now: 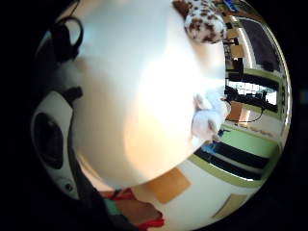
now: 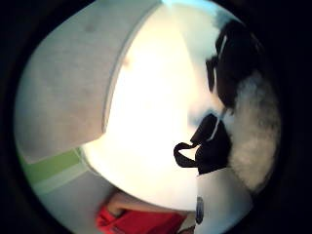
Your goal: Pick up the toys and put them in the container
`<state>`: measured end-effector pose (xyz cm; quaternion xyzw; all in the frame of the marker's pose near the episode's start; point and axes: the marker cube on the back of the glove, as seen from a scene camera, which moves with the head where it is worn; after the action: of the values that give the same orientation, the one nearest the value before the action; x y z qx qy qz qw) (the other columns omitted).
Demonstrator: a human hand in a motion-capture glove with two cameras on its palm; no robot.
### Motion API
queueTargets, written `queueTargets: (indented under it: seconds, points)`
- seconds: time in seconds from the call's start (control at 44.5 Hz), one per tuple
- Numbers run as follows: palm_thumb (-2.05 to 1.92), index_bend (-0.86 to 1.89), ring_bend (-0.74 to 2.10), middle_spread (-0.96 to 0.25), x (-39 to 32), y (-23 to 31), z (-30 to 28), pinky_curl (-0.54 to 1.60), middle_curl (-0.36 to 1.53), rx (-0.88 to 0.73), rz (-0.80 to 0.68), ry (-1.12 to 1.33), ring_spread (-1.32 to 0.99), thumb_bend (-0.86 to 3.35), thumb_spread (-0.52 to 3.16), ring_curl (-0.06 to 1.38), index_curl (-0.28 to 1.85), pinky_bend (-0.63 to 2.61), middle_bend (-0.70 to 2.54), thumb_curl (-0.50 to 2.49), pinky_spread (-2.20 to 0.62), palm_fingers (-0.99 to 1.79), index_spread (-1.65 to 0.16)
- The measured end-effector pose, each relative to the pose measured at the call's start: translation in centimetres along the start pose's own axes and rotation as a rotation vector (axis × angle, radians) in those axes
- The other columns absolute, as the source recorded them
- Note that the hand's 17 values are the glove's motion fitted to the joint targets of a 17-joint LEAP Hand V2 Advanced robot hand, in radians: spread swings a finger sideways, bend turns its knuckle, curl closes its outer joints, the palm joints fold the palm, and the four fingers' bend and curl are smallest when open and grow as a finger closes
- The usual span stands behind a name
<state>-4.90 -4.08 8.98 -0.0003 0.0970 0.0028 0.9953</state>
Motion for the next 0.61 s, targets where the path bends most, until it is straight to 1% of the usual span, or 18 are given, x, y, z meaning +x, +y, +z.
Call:
queueTargets:
  seconds: [0.045, 0.09, 0.112, 0.202, 0.269, 0.314, 0.382, 0.472, 0.517, 0.606]
  points:
    - [0.50, 0.36, 0.85, -0.30, 0.7, -0.1, 0.1, 0.34, 0.24, 0.040, -0.017, 0.052, -0.38, 0.16, 1.14, 0.33, 0.36, 1.12, 0.36, 0.45, -0.45, 0.98, -0.45]
    - [0.54, 0.39, 0.83, -0.32, 1.4, -0.2, 0.1, 0.33, 0.25, 0.068, -0.040, 0.113, -0.40, 0.16, 1.09, 0.33, 0.38, 1.09, 0.37, 0.48, -0.46, 1.00, -0.44]
    - [0.56, 0.43, 0.83, -0.33, 1.5, -0.4, 0.1, 0.33, 0.26, 0.077, -0.044, 0.120, -0.41, 0.17, 1.05, 0.34, 0.40, 1.07, 0.41, 0.50, -0.45, 1.06, -0.44]
    - [0.61, 0.53, 0.84, -0.36, 1.1, -1.0, -0.5, 0.33, 0.30, 0.075, -0.021, 0.005, -0.44, 0.17, 0.93, 0.36, 0.47, 1.01, 0.48, 0.55, -0.45, 1.16, -0.43]
    - [0.63, 0.58, 0.85, -0.38, 2.0, -1.1, -0.7, 0.34, 0.33, 0.056, -0.024, -0.022, -0.45, 0.17, 0.86, 0.38, 0.51, 0.99, 0.53, 0.59, -0.45, 1.16, -0.41]
    - [0.64, 0.60, 0.86, -0.39, 2.3, -1.2, -1.4, 0.34, 0.35, 0.057, 0.005, -0.083, -0.46, 0.16, 0.81, 0.39, 0.53, 0.97, 0.55, 0.61, -0.45, 1.16, -0.41]
    - [0.65, 0.64, 0.86, -0.40, 3.3, -1.4, -3.5, 0.35, 0.37, 0.078, 0.063, -0.158, -0.47, 0.16, 0.75, 0.40, 0.56, 0.97, 0.59, 0.64, -0.45, 1.15, -0.40]
    - [0.66, 0.66, 0.87, -0.40, 5.0, -1.5, -6.8, 0.36, 0.40, 0.127, 0.100, -0.119, -0.48, 0.15, 0.68, 0.41, 0.60, 0.97, 0.61, 0.68, -0.45, 1.14, -0.38]
    - [0.66, 0.67, 0.87, -0.41, 5.8, -1.5, -8.7, 0.37, 0.41, 0.158, 0.089, -0.084, -0.48, 0.14, 0.65, 0.41, 0.62, 0.97, 0.62, 0.69, -0.45, 1.13, -0.38]
    - [0.66, 0.68, 0.88, -0.41, 6.1, -1.5, -12.3, 0.38, 0.43, 0.212, -0.001, -0.055, -0.48, 0.13, 0.60, 0.42, 0.65, 0.98, 0.64, 0.73, -0.45, 1.11, -0.37]
